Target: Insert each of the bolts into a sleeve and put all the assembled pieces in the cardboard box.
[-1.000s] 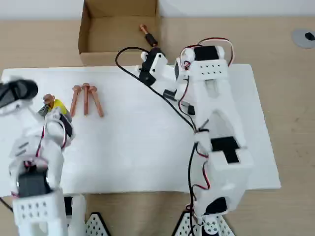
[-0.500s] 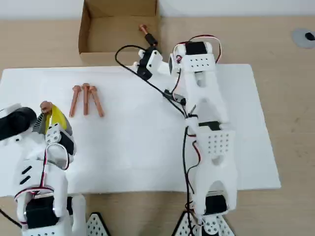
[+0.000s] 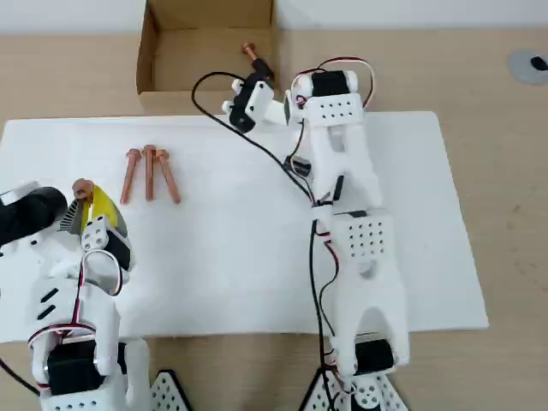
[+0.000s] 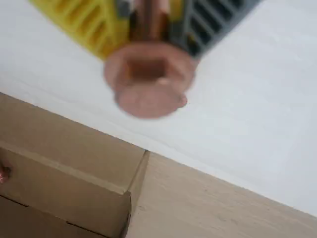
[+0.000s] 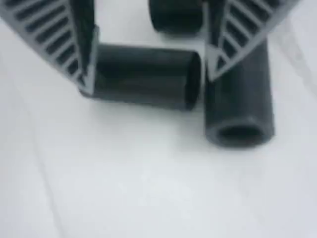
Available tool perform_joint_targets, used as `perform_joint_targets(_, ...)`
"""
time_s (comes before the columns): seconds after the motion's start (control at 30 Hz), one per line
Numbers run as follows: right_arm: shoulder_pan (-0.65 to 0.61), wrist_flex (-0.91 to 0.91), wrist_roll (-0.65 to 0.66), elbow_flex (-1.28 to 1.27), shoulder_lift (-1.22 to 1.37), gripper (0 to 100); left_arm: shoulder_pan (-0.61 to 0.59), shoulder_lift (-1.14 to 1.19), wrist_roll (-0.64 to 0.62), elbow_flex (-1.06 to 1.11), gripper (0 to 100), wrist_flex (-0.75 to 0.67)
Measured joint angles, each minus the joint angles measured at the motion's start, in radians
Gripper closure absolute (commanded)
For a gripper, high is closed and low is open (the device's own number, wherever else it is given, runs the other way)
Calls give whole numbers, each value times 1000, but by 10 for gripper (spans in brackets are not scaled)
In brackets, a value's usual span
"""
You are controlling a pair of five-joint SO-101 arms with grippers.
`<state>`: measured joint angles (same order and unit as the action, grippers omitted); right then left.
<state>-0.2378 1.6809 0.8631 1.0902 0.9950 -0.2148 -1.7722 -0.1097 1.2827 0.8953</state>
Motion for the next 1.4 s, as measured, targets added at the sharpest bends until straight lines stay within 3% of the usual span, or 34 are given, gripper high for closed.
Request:
perform_joint_targets(0.63,-49,92,-81,107,14,815,0,0,0,23,991,0)
perform_joint_targets(0.93,-41,83,-83,-91,0,815,0,0,0,23,990,0)
perform_joint_targets(1.4,-32,72,-83,-91,21,818,0,0,25,23,991,0)
